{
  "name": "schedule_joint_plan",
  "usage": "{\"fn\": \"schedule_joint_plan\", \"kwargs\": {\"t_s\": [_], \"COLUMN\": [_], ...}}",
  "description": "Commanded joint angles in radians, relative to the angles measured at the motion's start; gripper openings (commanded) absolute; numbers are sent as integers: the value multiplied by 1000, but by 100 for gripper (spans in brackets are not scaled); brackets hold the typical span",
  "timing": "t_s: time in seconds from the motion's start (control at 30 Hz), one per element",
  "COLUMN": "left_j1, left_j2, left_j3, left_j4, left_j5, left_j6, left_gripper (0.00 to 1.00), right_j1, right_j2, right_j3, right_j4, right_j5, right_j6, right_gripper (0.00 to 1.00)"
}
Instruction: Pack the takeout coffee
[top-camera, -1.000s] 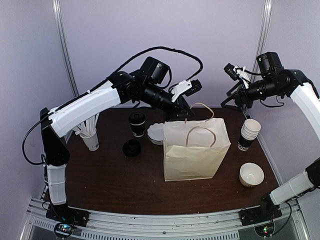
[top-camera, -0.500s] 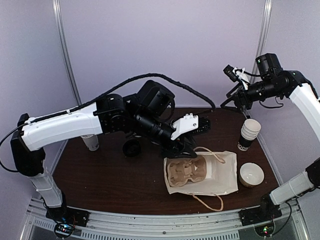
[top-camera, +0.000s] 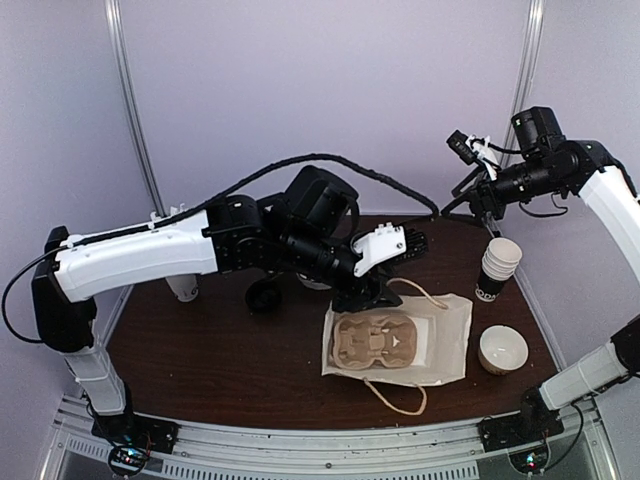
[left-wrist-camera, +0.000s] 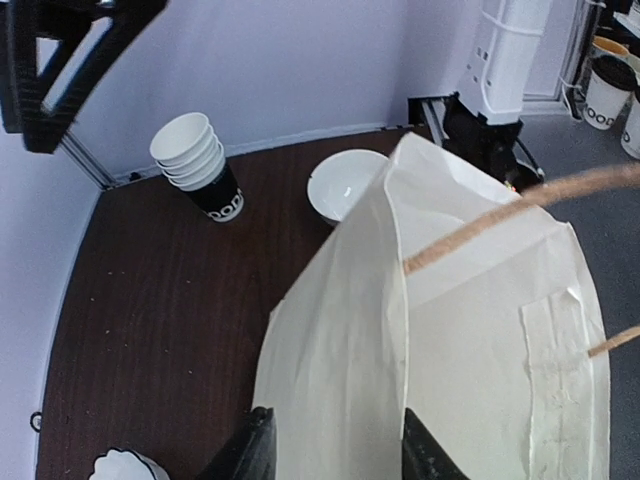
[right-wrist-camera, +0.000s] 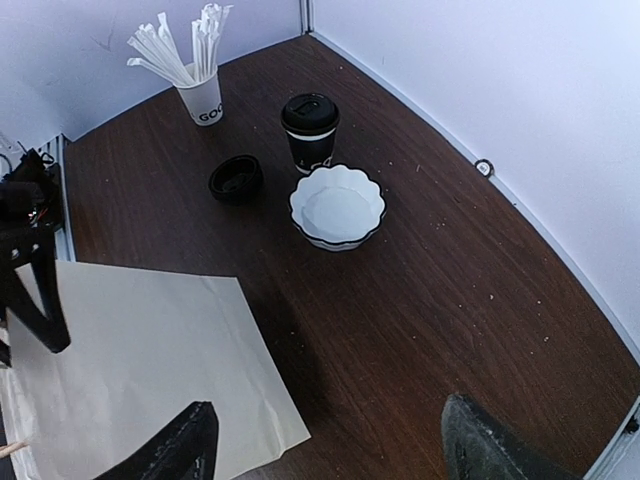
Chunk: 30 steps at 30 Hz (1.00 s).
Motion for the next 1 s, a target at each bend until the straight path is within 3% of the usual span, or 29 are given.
{"fn": "schedule_joint_plan", "kwargs": {"t_s": [0.0, 0.27, 0.4, 0.53, 0.63, 0.77, 0.97], "left_j1": [92, 293, 309, 309, 309, 309, 287], "left_j2": [65, 236, 257, 238, 173, 46, -141], "left_j3": [123, 358, 379, 394, 329, 194, -16], "left_j4": [-5, -47, -24, -42, -34, -23, -50], "left_j5": [16, 222, 215, 176, 150, 119, 282], "left_j6": [-23, -161, -153, -145, -129, -93, 2], "left_gripper": [43, 57, 67, 67, 68, 68, 71], "right_j1": [-8, 16, 57, 78, 79, 79, 84], "right_j2": [-30, -69, -50, -26, -13, 20, 86], "right_j3": [77, 55, 13, -6, 10, 37, 78], "right_j4": [-72, -201, -185, -134, -74, -20, -51], "right_j5": [-96, -263, -241, -181, -117, -45, -117], "right_j6": [-7, -101, -104, -75, -27, 13, -45], "right_gripper": [79, 76, 76, 73, 68, 70, 77]}}
